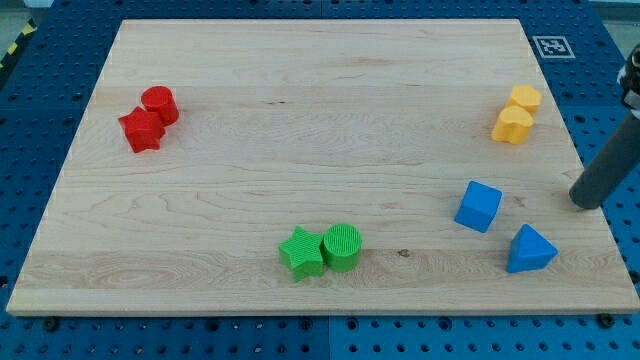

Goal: Move the blue cube to the top left of the blue triangle

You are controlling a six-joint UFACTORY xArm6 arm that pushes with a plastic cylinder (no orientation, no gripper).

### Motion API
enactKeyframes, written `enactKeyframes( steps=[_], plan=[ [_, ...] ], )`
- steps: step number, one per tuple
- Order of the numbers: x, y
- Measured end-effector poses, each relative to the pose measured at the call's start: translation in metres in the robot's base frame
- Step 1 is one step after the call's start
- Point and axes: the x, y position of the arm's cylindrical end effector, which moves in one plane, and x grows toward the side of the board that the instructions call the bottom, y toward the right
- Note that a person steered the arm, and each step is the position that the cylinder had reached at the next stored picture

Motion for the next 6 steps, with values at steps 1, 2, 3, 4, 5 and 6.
enactKeyframes(
  steps=[1, 2, 3, 4, 5, 6],
  plan=[
    [0.012, -0.042],
    [0.008, -0.091],
    [-0.001, -0.11],
    [-0.004, -0.113],
    [-0.004, -0.112],
    [-0.004, -0.11]
  ],
)
